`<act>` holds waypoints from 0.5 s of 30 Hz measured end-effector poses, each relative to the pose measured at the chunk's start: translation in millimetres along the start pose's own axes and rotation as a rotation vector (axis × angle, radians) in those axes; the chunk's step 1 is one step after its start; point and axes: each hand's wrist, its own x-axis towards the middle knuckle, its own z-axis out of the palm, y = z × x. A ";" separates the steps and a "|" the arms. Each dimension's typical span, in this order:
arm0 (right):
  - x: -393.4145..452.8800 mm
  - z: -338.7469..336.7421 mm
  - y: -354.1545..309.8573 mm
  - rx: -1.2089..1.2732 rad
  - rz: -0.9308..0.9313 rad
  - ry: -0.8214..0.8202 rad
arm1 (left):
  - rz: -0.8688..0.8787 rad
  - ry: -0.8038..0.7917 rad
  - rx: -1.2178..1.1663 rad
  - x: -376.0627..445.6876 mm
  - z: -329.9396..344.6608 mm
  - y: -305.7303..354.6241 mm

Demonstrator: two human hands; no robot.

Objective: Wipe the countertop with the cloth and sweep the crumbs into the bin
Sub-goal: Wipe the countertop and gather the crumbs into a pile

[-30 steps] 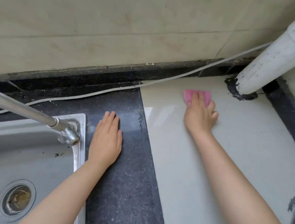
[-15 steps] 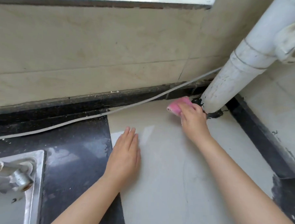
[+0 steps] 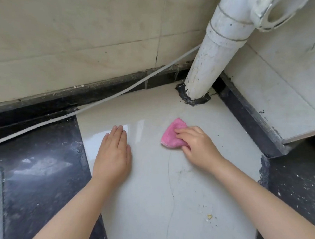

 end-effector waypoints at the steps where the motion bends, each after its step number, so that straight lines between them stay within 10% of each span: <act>1: -8.1 -3.8 2.5 0.019 -0.015 -0.014 | -0.001 0.008 0.000 -0.5 0.2 -0.4; 15: 127.6 1.6 -4.2 -0.062 0.104 -0.167 | 0.002 0.006 0.015 2.2 3.4 -2.5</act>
